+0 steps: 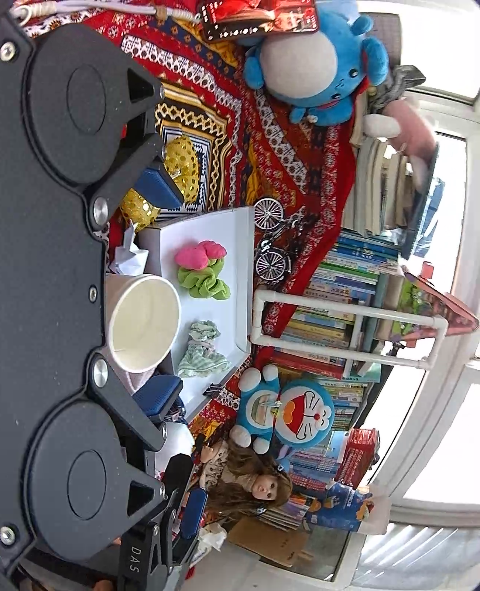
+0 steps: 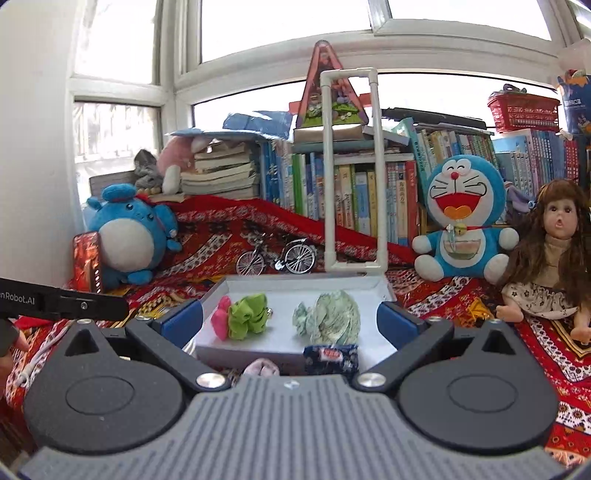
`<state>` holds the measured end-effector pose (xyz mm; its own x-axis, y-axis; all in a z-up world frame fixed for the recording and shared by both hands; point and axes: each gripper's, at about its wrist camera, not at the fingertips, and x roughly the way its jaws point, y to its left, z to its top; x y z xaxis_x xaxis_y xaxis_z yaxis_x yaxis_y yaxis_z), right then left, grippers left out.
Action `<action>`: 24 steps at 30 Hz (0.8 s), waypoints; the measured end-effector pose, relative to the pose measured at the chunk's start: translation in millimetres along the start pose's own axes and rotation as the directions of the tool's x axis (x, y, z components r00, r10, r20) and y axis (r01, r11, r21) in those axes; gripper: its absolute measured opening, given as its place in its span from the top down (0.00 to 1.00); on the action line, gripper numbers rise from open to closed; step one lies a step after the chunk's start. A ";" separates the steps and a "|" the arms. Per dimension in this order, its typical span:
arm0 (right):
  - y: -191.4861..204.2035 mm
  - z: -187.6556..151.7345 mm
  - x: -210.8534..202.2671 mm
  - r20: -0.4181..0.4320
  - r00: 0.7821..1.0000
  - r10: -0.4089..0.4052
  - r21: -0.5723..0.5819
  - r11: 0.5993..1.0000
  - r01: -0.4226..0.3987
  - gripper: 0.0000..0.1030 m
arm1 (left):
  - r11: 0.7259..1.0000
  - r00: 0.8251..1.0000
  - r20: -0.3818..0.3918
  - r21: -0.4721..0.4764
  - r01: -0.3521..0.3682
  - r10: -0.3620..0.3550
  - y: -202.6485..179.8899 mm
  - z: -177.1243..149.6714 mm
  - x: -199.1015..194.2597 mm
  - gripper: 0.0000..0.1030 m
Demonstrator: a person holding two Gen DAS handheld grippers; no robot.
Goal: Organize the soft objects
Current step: 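Withdraw both grippers from the tray back toward the remaining items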
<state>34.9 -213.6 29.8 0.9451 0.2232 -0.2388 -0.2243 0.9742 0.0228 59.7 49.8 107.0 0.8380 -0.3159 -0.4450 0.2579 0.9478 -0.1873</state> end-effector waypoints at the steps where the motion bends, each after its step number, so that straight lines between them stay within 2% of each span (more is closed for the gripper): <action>1: 0.1 -2.6 -2.0 -0.002 1.000 0.003 -0.001 1.000 -0.003 0.00 | 1.000 1.000 0.006 0.008 -0.004 0.004 -2.0 -3.9 -3.2 0.06; 13: -7.9 -27.5 -17.7 -0.036 0.998 0.044 0.072 0.997 -0.042 0.00 | 0.997 0.998 0.037 0.062 -0.049 0.047 -21.6 -38.3 -24.3 0.06; 24: -18.1 -46.4 -30.6 -0.029 0.999 0.036 0.118 0.993 -0.032 0.00 | 0.993 1.000 0.022 0.113 -0.020 0.017 -39.6 -57.4 -26.5 0.05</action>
<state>-0.9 -239.5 -8.4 0.9292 0.2567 -0.2659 -0.2248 0.9636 0.1448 -0.3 18.2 75.9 0.8528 -0.2984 -0.4285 0.2938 0.9526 -0.0787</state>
